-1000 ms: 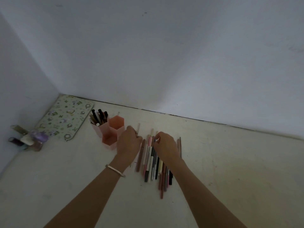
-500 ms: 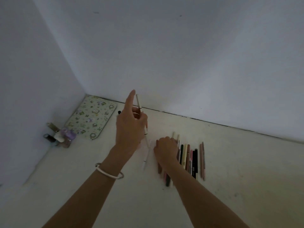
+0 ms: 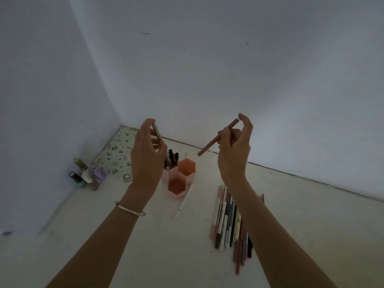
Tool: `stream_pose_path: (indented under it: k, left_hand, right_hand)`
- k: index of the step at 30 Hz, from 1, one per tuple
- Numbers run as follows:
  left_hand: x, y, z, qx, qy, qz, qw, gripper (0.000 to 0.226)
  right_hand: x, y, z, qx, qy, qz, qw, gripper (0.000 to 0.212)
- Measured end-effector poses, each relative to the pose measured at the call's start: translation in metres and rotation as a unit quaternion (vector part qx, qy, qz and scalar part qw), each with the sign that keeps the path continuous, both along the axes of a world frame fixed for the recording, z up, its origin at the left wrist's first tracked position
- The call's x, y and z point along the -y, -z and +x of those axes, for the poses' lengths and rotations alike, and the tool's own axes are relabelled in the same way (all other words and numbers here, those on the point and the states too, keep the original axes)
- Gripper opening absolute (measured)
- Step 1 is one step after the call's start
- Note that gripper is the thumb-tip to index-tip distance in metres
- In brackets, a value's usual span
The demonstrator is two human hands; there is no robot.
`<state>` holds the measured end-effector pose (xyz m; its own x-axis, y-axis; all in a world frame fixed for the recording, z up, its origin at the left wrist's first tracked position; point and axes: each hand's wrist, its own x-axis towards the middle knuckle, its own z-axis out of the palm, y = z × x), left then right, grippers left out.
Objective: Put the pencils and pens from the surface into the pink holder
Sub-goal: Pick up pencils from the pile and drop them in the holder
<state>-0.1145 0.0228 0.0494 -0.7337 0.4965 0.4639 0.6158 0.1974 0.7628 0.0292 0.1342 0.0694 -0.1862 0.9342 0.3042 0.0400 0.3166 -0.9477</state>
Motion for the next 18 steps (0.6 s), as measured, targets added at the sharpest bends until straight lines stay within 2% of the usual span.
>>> stream_pose_path:
  k: [4, 6, 9, 13, 15, 18]
  left_hand:
    - [0.008, 0.025, 0.002, -0.07, 0.004, -0.135, 0.988, 0.018]
    - [0.013, 0.03, 0.001, -0.108, -0.026, -0.157, 0.981, 0.016]
    - [0.021, 0.022, -0.008, -0.109, -0.075, -0.08, 0.988, 0.026]
    - [0.03, 0.01, -0.018, -0.035, -0.079, -0.012, 0.996, 0.034]
    - [0.033, 0.005, -0.019, -0.014, -0.067, 0.016, 0.998, 0.034]
    - [0.039, -0.001, -0.014, 0.004, -0.056, 0.046, 0.997, 0.031]
  right_hand:
    - [0.013, 0.011, -0.006, -0.013, 0.002, 0.015, 1.0, 0.031]
    - [0.021, 0.018, -0.011, -0.003, -0.01, 0.028, 1.0, 0.03]
    - [0.033, 0.028, -0.021, 0.034, -0.042, 0.073, 0.996, 0.03]
    - [0.044, 0.042, -0.035, 0.133, -0.093, 0.111, 0.981, 0.027]
    - [0.048, 0.049, -0.041, 0.194, -0.11, 0.126, 0.967, 0.024]
    - [0.054, 0.061, -0.045, 0.27, -0.126, 0.222, 0.928, 0.019]
